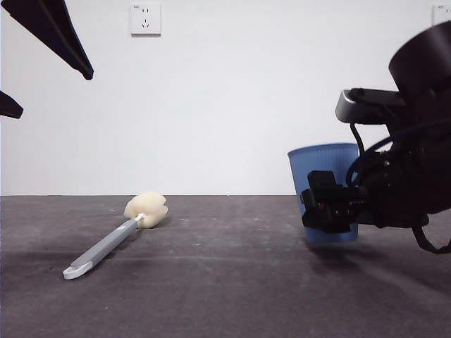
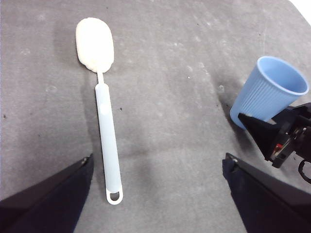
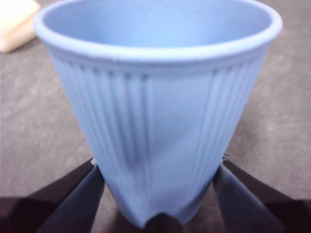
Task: Pick up the cup brush,pick up the cup,insert the brush into the cup,clean the cup,put the cup brush back,put the cup back to the fixed position on the table
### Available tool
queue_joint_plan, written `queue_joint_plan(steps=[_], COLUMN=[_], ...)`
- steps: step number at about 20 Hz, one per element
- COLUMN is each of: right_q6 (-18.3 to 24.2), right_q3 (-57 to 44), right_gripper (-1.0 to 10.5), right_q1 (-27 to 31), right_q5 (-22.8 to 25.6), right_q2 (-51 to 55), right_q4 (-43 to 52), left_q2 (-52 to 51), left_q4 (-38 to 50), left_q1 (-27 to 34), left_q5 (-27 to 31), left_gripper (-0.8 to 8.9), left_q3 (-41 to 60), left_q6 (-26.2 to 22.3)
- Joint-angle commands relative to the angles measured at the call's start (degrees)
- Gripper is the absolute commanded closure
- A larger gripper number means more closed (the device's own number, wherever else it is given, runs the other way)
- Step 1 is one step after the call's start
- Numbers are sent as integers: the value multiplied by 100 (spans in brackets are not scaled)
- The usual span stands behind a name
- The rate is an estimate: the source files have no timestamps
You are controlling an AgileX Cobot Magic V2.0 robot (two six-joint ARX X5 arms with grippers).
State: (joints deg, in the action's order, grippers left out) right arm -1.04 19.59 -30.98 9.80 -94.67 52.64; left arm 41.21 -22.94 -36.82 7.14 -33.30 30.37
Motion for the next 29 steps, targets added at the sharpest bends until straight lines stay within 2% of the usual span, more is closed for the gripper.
queue_joint_plan(steps=[1,4,7,12,16,20,26,29], right_q6=[94,92,85,39,35,35,-11,-68], right_q3=[-26,-26,-26,-26,-26,-26,-26,-26], right_gripper=[959,959,959,933,633,468,437,437], right_q1=[120,317,463,540,540,540,540,540], right_q5=[-94,-509,-688,-1126,-1145,-1143,-1143,-1141], right_q2=[-146,-297,-507,-544,-540,-490,-184,273], right_q4=[199,262,236,-518,-734,-754,-881,-1515], left_q2=[-9,-9,-9,-9,-9,-9,-9,-9], left_q4=[85,98,96,96,96,85,74,76], left_q1=[0,0,0,0,0,0,0,0], left_q5=[26,24,24,24,22,13,11,11], left_gripper=[370,370,370,370,370,370,370,370], left_q3=[22,22,22,22,22,22,22,22], left_q6=[-179,-199,-219,-345,-343,-343,-343,-343])
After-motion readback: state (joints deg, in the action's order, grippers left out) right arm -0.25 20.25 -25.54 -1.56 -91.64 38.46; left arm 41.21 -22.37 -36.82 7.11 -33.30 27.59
